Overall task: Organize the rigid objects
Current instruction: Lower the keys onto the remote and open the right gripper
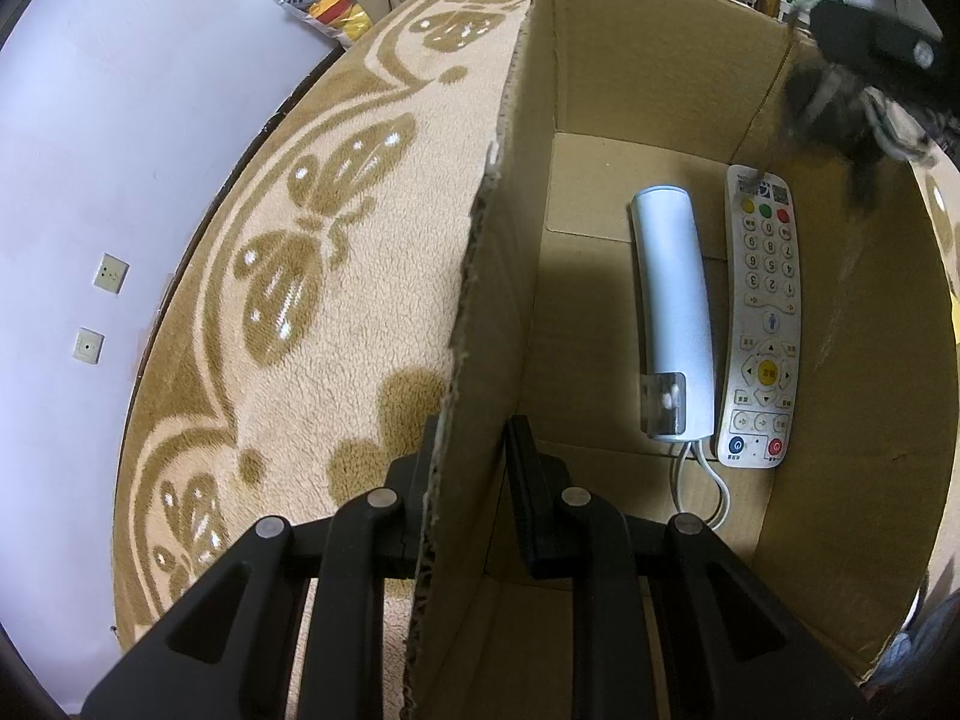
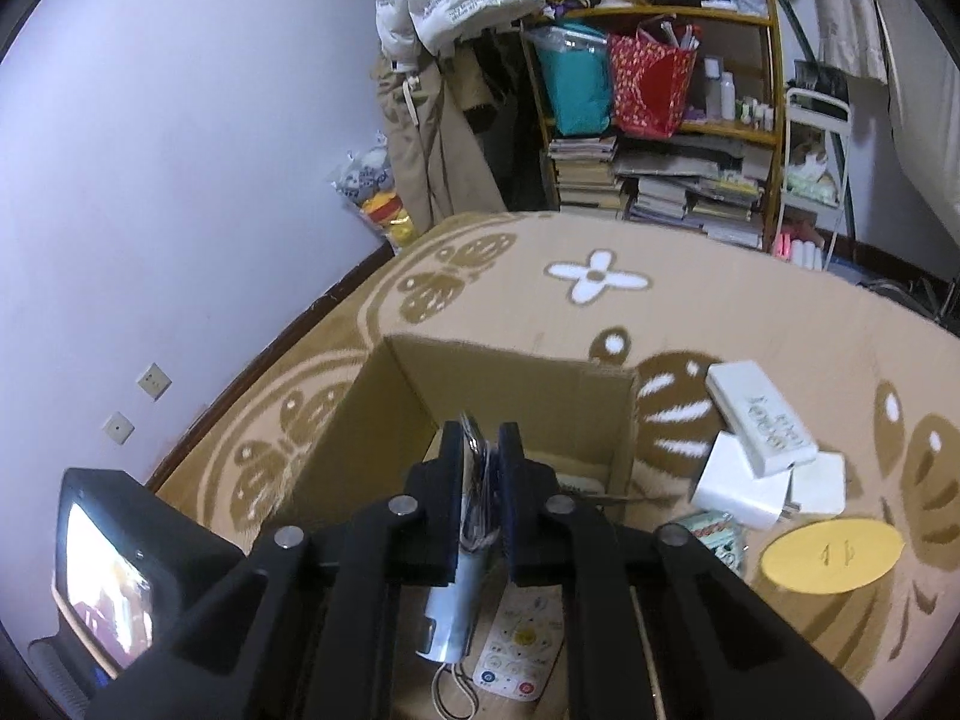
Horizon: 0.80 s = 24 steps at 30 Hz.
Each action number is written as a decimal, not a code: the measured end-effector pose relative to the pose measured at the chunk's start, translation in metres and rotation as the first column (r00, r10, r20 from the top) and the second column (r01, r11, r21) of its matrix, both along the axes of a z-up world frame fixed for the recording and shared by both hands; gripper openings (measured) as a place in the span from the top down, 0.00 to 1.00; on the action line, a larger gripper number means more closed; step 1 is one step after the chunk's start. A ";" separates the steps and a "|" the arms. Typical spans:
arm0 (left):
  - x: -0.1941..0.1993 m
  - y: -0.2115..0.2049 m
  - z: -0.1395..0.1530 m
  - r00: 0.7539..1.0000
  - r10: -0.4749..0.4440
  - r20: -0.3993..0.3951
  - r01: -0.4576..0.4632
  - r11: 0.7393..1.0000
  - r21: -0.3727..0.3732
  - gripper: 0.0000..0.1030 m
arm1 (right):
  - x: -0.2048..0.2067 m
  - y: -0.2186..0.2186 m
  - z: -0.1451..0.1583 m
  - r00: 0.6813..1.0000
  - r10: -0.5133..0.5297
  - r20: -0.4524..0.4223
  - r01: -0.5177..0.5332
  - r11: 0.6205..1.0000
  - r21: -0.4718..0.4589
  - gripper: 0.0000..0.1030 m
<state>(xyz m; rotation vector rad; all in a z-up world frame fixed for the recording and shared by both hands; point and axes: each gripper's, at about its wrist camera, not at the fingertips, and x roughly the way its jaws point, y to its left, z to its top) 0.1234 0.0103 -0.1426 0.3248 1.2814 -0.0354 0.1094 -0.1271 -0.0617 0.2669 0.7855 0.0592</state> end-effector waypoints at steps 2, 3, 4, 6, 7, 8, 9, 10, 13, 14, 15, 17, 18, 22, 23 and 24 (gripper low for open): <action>0.000 0.000 0.000 1.000 0.000 -0.001 0.000 1.000 -0.002 0.81 | 0.001 0.002 -0.002 1.000 0.002 -0.004 -0.001 1.000 0.007 0.88; 0.000 0.000 0.000 1.000 0.001 0.000 -0.001 1.000 0.000 0.81 | 0.001 0.002 -0.002 1.000 0.003 -0.004 -0.003 1.000 0.008 0.88; 0.000 0.000 -0.001 1.000 0.001 0.000 -0.001 1.000 0.000 0.81 | 0.001 0.003 -0.002 1.000 0.003 -0.005 -0.003 1.000 0.006 0.88; 0.000 0.000 -0.001 1.000 0.001 0.000 -0.001 1.000 -0.001 0.81 | 0.001 0.003 -0.002 1.000 0.004 -0.005 -0.004 1.000 0.001 0.88; 0.000 0.000 -0.001 1.000 0.001 -0.001 -0.001 1.000 -0.001 0.81 | 0.001 0.002 -0.002 1.000 0.004 -0.006 -0.004 1.000 -0.001 0.88; 0.000 0.000 -0.001 1.000 0.001 -0.001 -0.001 1.000 0.000 0.81 | 0.000 0.003 -0.001 1.000 0.003 -0.007 -0.003 1.000 -0.002 0.88; 0.000 0.000 -0.001 1.000 0.001 -0.001 -0.001 1.000 -0.001 0.81 | 0.000 0.002 -0.001 1.000 0.001 -0.007 -0.001 1.000 -0.002 0.88; 0.000 0.000 -0.001 1.000 0.001 -0.001 -0.001 1.000 -0.001 0.81 | -0.001 0.001 0.000 1.000 -0.002 -0.007 0.002 1.000 -0.002 0.88; 0.000 0.000 -0.001 1.000 0.002 -0.001 -0.002 1.000 -0.002 0.81 | -0.007 -0.006 0.006 1.000 -0.011 0.001 0.011 1.000 0.000 0.88; 0.000 0.000 -0.001 1.000 0.002 -0.001 -0.002 1.000 -0.002 0.81 | -0.009 -0.009 0.009 1.000 -0.015 0.003 0.015 1.000 -0.001 0.88; 0.000 0.000 -0.001 1.000 0.001 -0.001 -0.002 1.000 -0.002 0.81 | -0.011 -0.013 0.011 1.000 -0.021 0.008 0.021 1.000 0.000 0.87; 0.000 0.000 -0.001 1.000 0.001 -0.001 -0.001 1.000 -0.001 0.81 | -0.016 -0.019 0.014 0.999 -0.035 0.012 0.035 0.999 -0.003 0.87; 0.000 0.001 -0.002 1.000 0.001 0.000 -0.001 1.000 0.000 0.81 | -0.020 -0.022 0.015 0.999 -0.050 0.008 0.050 0.999 -0.018 0.86; 0.000 0.001 -0.002 1.000 0.001 0.000 -0.001 1.000 0.001 0.81 | -0.033 -0.030 0.013 0.997 -0.075 -0.019 0.074 0.995 -0.065 0.63; 0.000 0.001 -0.002 1.000 0.002 -0.001 -0.002 1.000 0.000 0.81 | -0.036 -0.034 0.012 0.996 -0.084 -0.024 0.083 0.995 -0.062 0.57; 0.000 0.001 -0.002 1.000 0.003 -0.002 -0.003 1.000 -0.002 0.81 | -0.040 -0.037 0.010 0.996 -0.090 -0.026 0.089 0.995 -0.055 0.53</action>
